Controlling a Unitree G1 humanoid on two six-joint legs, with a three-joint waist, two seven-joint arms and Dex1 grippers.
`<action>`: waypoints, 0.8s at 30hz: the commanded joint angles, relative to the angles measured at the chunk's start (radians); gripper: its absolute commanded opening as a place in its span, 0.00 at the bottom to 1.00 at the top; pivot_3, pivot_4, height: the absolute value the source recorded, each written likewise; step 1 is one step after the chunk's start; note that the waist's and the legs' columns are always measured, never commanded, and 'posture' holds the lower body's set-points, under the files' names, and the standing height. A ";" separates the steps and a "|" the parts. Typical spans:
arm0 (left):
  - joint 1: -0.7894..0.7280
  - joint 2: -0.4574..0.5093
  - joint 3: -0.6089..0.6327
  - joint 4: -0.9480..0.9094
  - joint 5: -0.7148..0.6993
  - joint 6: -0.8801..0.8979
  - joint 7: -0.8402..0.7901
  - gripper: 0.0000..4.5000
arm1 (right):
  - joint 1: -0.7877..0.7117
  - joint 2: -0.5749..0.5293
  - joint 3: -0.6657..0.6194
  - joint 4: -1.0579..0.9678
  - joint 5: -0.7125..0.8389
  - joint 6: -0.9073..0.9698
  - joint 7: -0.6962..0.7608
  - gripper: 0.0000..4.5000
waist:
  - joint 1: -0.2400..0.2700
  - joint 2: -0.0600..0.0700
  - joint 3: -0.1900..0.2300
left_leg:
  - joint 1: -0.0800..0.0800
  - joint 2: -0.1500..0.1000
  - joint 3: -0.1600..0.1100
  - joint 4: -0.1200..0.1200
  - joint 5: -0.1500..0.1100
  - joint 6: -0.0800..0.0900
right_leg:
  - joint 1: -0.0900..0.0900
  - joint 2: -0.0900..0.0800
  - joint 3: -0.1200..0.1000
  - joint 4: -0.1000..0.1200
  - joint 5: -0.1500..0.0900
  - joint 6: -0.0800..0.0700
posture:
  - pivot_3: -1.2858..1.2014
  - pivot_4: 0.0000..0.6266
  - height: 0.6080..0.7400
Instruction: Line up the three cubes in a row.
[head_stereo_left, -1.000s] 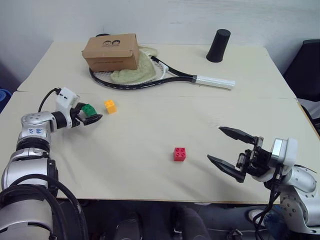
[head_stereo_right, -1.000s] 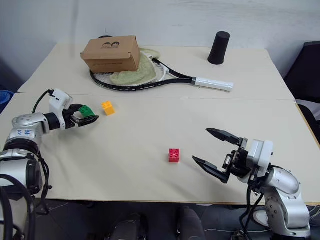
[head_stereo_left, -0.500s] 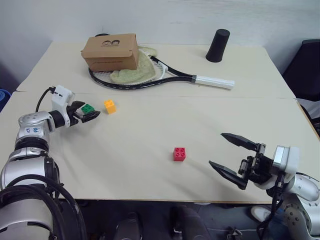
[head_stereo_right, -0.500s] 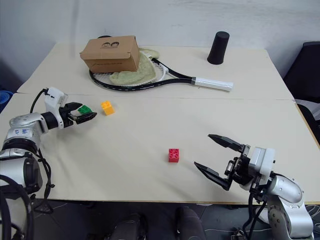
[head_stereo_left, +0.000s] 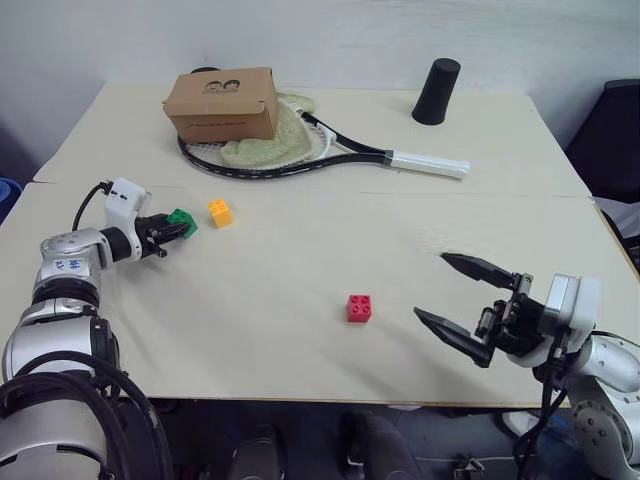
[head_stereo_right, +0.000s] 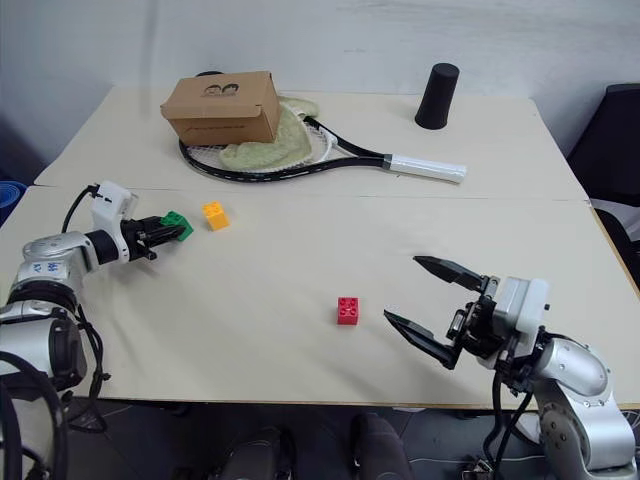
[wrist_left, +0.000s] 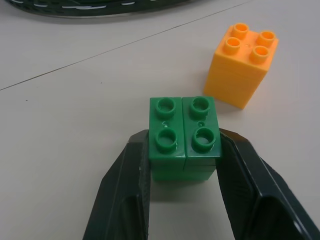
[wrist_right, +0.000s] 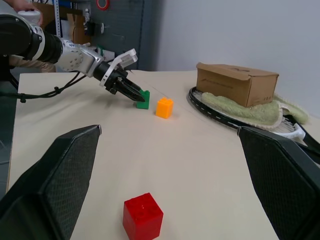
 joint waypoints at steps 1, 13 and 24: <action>-0.010 0.016 0.027 -0.048 -0.046 -0.039 -0.126 0.33 | -0.006 -0.021 -0.021 -0.040 0.021 0.010 -0.007 1.00 | 0.001 0.000 0.000 | 0.000 0.000 0.000 0.000 0.000 0.000 | 0.000 0.000 0.000 0.000 0.000 0.000 | 0.52 0.24 1.00; 0.345 -0.077 -0.187 -0.970 -0.242 0.169 -0.619 0.33 | 0.111 -0.147 -0.115 0.009 0.064 0.016 0.197 1.00 | 0.006 0.000 0.000 | 0.001 0.004 0.004 0.003 -0.001 0.001 | 0.001 -0.001 0.012 0.001 0.000 0.000 | 0.52 0.24 1.00; 0.454 -0.187 -0.398 -1.198 -0.109 0.200 -0.392 0.33 | 0.083 -0.127 -0.055 0.006 0.029 0.024 0.186 1.00 | 0.018 0.000 -0.001 | 0.003 0.000 0.002 0.006 -0.002 0.002 | 0.003 0.001 0.019 0.001 0.001 0.003 | 0.52 0.24 1.00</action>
